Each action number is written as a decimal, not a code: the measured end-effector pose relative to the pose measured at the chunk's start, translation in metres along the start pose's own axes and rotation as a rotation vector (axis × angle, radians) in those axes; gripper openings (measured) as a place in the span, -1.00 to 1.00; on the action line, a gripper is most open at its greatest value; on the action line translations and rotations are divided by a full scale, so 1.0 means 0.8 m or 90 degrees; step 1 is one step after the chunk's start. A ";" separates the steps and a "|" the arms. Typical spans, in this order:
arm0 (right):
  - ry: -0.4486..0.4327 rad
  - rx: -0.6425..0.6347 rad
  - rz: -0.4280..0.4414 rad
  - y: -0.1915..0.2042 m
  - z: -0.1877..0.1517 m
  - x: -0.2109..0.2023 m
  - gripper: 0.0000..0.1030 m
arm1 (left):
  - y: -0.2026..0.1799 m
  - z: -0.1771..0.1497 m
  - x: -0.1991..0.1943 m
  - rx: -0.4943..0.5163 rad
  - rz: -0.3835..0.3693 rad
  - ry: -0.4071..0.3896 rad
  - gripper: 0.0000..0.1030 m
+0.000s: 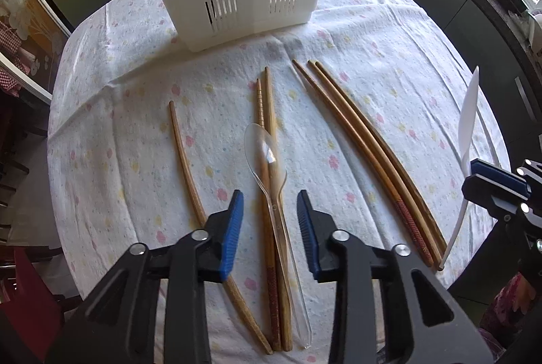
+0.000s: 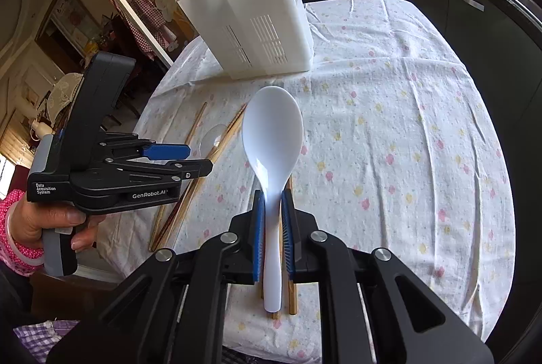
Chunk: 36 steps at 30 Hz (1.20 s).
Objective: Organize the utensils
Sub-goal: 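Grasp the clear plastic spoon with the left gripper and lift it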
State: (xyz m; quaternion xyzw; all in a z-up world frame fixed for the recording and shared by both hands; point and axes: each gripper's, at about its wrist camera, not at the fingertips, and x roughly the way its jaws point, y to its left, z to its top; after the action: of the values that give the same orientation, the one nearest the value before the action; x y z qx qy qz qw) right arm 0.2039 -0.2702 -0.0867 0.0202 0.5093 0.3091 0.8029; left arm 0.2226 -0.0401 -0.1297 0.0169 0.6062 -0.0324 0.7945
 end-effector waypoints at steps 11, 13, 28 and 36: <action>-0.005 -0.002 0.007 0.001 0.001 -0.004 -0.78 | -0.012 0.003 0.015 0.012 0.007 0.022 -0.76; -0.006 -0.001 0.008 0.000 0.001 -0.004 -0.78 | -0.015 0.005 0.018 0.016 0.008 0.022 -0.79; -0.015 0.007 0.011 -0.006 -0.003 -0.013 -0.78 | -0.060 0.020 0.035 0.065 -0.009 0.034 -0.84; -0.020 0.010 0.008 -0.007 -0.005 -0.021 -0.78 | -0.068 0.023 0.041 0.076 -0.001 0.041 -0.83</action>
State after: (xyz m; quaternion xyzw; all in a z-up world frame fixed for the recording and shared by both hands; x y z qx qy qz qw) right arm 0.1984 -0.2847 -0.0775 0.0348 0.4991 0.3100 0.8084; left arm 0.2447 -0.0966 -0.1559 0.0648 0.6285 -0.0680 0.7721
